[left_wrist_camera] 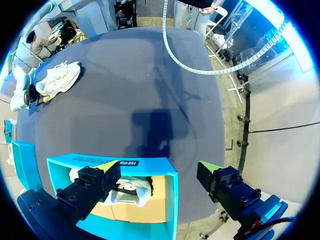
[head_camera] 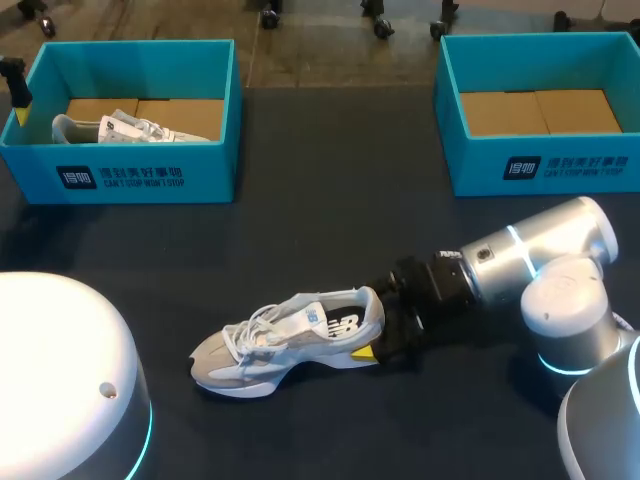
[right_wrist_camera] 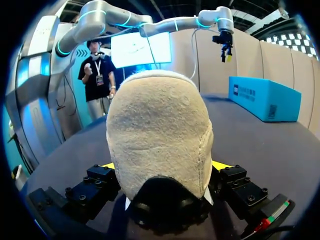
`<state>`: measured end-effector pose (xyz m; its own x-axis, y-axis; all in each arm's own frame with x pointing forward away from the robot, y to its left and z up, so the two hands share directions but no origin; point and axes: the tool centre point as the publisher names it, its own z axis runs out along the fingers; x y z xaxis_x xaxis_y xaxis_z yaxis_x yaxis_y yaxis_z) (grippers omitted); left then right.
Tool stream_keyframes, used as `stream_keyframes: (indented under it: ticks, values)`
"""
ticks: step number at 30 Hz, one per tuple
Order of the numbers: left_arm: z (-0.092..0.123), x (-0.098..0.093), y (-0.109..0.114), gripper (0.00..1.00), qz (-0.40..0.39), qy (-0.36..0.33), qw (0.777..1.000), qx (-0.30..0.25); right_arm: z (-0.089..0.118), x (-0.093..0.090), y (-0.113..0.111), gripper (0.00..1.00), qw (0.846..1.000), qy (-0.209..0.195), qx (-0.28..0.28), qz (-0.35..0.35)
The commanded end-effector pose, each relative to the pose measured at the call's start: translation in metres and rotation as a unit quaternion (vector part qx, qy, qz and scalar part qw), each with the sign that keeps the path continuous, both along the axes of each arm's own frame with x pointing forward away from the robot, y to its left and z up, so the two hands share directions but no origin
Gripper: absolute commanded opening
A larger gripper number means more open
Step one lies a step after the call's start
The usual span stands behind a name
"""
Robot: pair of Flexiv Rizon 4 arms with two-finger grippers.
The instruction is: Take the shoe out of the shoebox, open the shoe tongue, remove and reinsert the insole, then place the shoe into the shoebox
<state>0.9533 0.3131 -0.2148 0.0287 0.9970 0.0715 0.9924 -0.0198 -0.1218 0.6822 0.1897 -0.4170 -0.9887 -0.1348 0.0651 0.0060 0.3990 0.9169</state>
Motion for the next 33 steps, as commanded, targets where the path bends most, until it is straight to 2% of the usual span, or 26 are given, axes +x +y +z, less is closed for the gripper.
stream_keyframes:
  ticks: [1, 15, 16, 17, 18, 19, 26, 33]
  values:
    - [0.0, 0.0, 0.0, 1.0, -0.001, -0.001, 1.0, 0.001, 0.0, -0.001, 0.002, 1.0, 1.0, -0.009, 0.012, 0.0]
    - [0.0, 0.0, 0.0, 1.0, -0.001, -0.001, 1.0, 0.001, -0.004, 0.003, 0.007, 1.0, 1.0, 0.006, -0.001, 0.005]
    - [0.0, 0.0, 0.0, 1.0, -0.001, -0.001, 1.0, 0.001, -0.004, 0.003, 0.008, 0.76, 1.0, 0.006, -0.001, 0.004]
    - [0.0, 0.0, 0.0, 1.0, -0.001, -0.001, 1.0, 0.001, -0.004, 0.003, 0.008, 0.42, 1.0, 0.007, -0.002, 0.003]
    - [0.0, 0.0, 0.0, 1.0, -0.001, -0.001, 1.0, 0.001, -0.005, 0.002, 0.008, 0.17, 1.0, 0.006, -0.002, 0.001]
    - [0.0, 0.0, 0.0, 1.0, -0.001, -0.001, 1.0, 0.001, -0.005, 0.002, 0.007, 0.0, 1.0, 0.006, -0.002, 0.0]
    - [0.0, 0.0, 0.0, 1.0, -0.001, -0.001, 1.0, 0.001, -0.004, -0.002, 0.006, 0.0, 1.0, -0.006, -0.012, -0.019]
    - [0.0, 0.0, 0.0, 1.0, -0.001, -0.001, 1.0, 0.001, 0.002, 0.003, -0.004, 0.0, 0.998, -0.012, -0.018, -0.063]
